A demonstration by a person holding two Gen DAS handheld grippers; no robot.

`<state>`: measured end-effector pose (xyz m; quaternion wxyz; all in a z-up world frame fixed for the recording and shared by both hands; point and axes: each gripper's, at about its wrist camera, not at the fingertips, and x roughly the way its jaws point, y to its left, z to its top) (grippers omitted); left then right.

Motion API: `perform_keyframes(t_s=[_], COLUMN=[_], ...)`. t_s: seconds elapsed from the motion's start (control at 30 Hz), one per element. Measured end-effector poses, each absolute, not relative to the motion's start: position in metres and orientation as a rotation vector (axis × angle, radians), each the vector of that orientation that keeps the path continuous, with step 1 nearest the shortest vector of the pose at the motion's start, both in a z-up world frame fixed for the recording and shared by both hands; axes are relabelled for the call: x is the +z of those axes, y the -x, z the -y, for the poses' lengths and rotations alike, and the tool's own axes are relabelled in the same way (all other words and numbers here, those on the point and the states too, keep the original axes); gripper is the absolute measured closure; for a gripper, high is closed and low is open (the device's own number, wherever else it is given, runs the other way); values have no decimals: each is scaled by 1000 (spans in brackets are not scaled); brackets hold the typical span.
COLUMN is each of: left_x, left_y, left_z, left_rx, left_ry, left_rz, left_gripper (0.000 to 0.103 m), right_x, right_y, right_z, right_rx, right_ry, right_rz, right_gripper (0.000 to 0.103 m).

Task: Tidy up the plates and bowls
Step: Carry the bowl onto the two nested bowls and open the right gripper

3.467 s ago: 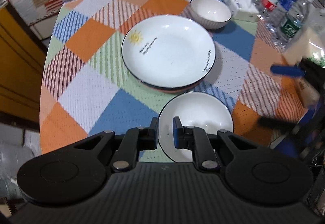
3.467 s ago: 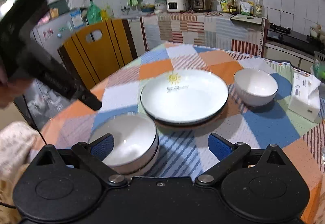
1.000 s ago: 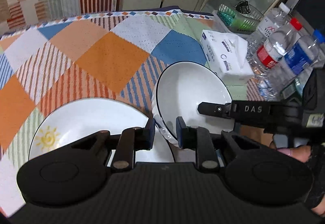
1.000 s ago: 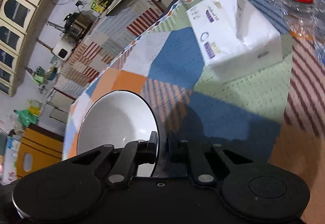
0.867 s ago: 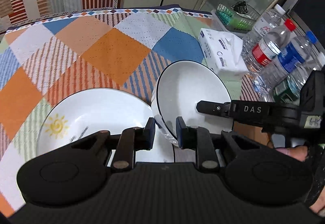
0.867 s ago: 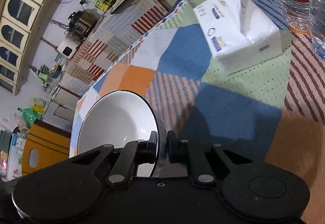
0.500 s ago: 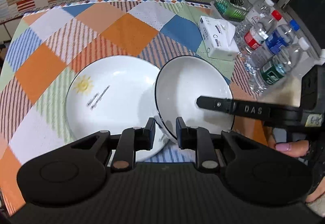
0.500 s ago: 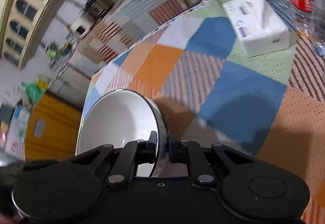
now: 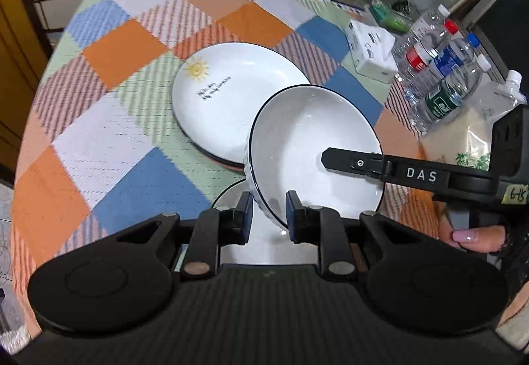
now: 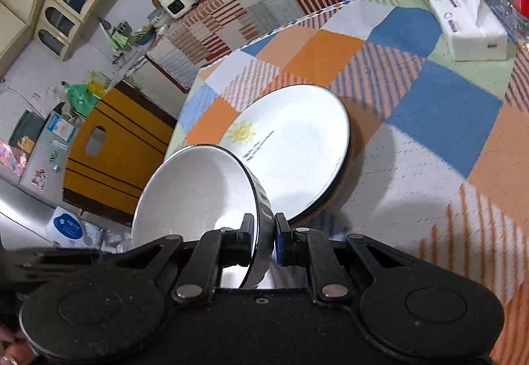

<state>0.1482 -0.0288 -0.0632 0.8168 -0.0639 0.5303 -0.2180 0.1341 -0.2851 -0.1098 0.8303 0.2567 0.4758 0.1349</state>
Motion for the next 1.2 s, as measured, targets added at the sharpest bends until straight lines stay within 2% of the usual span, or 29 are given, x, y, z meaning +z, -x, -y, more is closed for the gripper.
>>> perform_keyframes(t_s=[0.37, 0.9, 1.0, 1.07, 1.2], left_x=[-99, -124, -127, -128, -128], left_y=[-130, -129, -129, -128, -128], left_z=[14, 4, 6, 7, 8], left_rx=[-422, -357, -354, -351, -349], left_ry=[226, 260, 248, 240, 234], left_rz=[-1270, -1346, -1350, -1345, -1342], left_gripper=[83, 83, 83, 83, 83], right_x=[-122, -116, -115, -115, -114], right_y=[-109, -90, -87, -84, -83], right_z=[260, 196, 187, 183, 181], right_rx=[316, 341, 341, 350, 351], right_ry=[-462, 96, 163, 198, 209], right_rz=[-1041, -991, -983, -969, -966], right_gripper=[85, 82, 79, 72, 72])
